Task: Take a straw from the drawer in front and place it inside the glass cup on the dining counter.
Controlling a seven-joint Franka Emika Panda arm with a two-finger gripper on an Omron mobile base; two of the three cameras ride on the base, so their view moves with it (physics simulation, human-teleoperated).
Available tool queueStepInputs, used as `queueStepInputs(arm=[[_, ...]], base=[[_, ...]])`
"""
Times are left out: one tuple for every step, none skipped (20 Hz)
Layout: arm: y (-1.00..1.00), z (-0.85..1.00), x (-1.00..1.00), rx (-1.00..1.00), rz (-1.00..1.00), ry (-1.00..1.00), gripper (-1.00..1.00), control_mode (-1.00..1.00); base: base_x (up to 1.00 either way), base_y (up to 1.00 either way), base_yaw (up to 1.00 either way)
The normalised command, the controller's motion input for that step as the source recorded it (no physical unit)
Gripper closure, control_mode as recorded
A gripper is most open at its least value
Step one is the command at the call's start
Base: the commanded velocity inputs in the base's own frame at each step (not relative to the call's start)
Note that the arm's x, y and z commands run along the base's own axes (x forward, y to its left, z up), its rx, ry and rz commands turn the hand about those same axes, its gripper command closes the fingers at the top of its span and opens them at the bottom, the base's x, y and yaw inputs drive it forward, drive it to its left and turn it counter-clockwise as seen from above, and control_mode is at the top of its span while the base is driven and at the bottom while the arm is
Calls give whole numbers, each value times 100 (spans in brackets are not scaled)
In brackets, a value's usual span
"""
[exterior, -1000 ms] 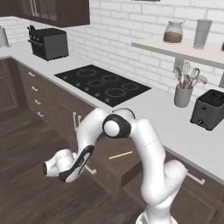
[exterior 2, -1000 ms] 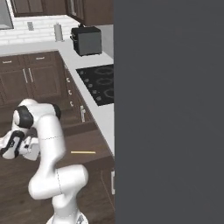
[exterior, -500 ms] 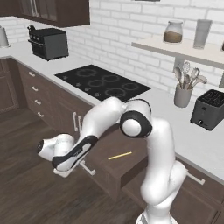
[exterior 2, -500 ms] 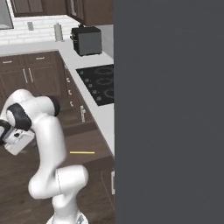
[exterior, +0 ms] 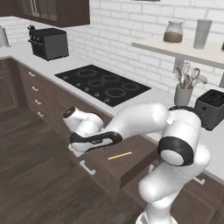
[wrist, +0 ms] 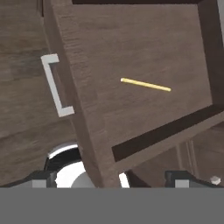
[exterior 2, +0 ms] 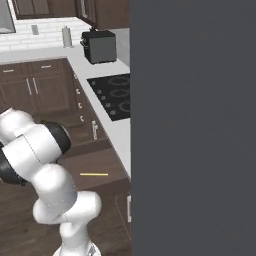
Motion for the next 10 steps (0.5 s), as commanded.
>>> queueStepInputs(arm=[[-100,70,26,29,0,15,-100,-100],[-100,54,34,29,0,18,-100,-100],[-94,35,44,26,0,20,-100,-100],[-88,15,51,24,0,23,-100,-100],[-83,0,53,21,0,23,-100,-100],[-76,0,54,17,0,20,-100,-100],[-64,-7,59,13,0,19,-100,-100],[-49,-28,61,9,0,17,-100,-100],[-37,-44,56,6,0,14,-100,-100],[-27,-61,56,4,0,13,-100,-100]], base=[[0,0,0],[0,0,0],[0,0,0],[0,0,0],[0,0,0],[0,0,0],[0,0,0],[0,0,0],[0,0,0],[0,0,0]])
